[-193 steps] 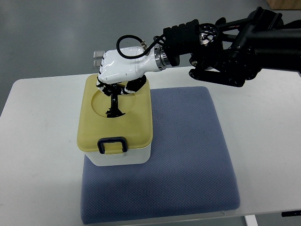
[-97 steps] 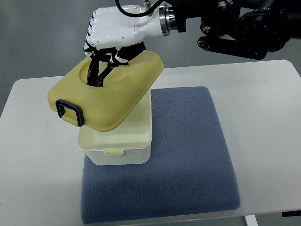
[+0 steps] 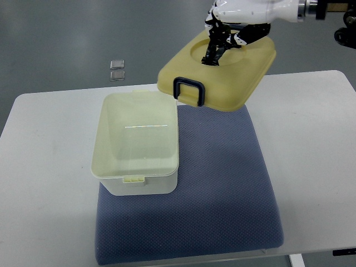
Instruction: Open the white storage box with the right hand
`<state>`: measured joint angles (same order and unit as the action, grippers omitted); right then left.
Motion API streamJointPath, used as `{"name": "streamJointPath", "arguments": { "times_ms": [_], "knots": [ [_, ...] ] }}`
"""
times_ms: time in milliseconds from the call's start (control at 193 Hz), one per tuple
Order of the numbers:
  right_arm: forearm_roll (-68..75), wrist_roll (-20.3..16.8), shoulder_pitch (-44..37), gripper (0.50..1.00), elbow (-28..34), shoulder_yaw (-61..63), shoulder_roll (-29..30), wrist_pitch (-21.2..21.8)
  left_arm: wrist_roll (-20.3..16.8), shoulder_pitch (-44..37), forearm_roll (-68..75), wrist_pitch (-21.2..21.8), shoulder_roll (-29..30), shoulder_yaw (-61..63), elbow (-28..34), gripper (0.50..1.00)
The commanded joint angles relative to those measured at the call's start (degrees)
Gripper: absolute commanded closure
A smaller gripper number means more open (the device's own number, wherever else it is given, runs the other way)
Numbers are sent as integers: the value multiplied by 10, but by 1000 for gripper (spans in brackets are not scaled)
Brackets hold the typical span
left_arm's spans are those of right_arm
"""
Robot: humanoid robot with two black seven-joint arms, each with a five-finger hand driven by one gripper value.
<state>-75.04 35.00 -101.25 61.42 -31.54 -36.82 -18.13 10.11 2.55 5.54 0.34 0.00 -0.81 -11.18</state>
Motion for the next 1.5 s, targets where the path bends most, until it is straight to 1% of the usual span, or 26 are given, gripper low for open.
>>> {"name": "streamJointPath", "arguments": {
  "times_ms": [0,155,269,399,559,865,1186,1191,1196,1201,1206,1211,1217,1222,1227,1232,1242,1248,1294,1305,1310,1315,1320,1325,1330,1496],
  "knots": [
    [-1,0,38,1000,-11,-1,-30,-2,1,0,0,0,0,0,-1,500],
    [-1,0,120,1000,-43,-1,-37,-56,2,0,1,-1,0,0,-2,500],
    [-1,0,173,1000,-58,-1,-30,-81,2,0,1,-1,0,1,-2,500],
    [-1,0,227,1000,-75,0,2,-114,2,0,1,0,0,1,-2,500],
    [2,0,268,1000,-91,3,40,-140,2,0,1,-1,0,1,-3,500],
    [6,0,304,1000,-97,8,70,-169,2,0,1,0,0,1,-11,500],
    [12,0,323,1000,-97,9,83,-169,2,0,1,0,0,1,-14,500],
    [12,0,323,979,-97,10,83,-169,2,0,1,0,0,1,-14,500],
    [12,0,323,979,-97,10,83,-169,2,0,1,0,0,1,-14,500],
    [12,0,324,894,-97,10,83,-169,2,0,1,0,0,1,-14,500],
    [12,0,324,893,-97,10,83,-169,2,0,1,0,0,1,-14,500],
    [13,0,325,812,-97,10,83,-169,2,0,1,0,0,1,-14,500],
    [13,0,325,812,-97,10,83,-169,2,0,1,0,0,1,-14,500],
    [13,0,325,745,-97,11,83,-169,2,0,1,0,0,1,-14,500],
    [13,0,325,744,-97,11,83,-169,2,0,1,0,0,1,-14,500],
    [13,0,325,700,-97,12,83,-169,2,0,1,0,0,1,-14,500],
    [13,0,325,699,-97,12,83,-169,2,0,1,0,0,1,-14,500],
    [13,0,326,681,-97,13,83,-169,2,0,1,0,0,1,-14,500],
    [12,0,328,648,-97,17,82,-169,2,0,1,0,0,1,-14,500],
    [12,0,328,634,-97,17,82,-169,2,0,1,0,0,1,-14,500],
    [12,0,328,611,-97,17,81,-169,2,0,1,0,0,1,-14,500],
    [12,0,328,611,-97,17,81,-169,2,0,1,0,0,1,-14,500],
    [12,0,328,587,-97,17,81,-169,2,0,1,0,0,1,-14,500],
    [12,0,328,587,-97,17,81,-169,2,0,1,0,0,1,-14,500],
    [12,0,328,566,-97,17,79,-169,2,0,1,0,0,1,-14,500],
    [13,0,324,566,-97,17,60,-169,2,0,1,0,0,1,-14,500]
  ]
}}
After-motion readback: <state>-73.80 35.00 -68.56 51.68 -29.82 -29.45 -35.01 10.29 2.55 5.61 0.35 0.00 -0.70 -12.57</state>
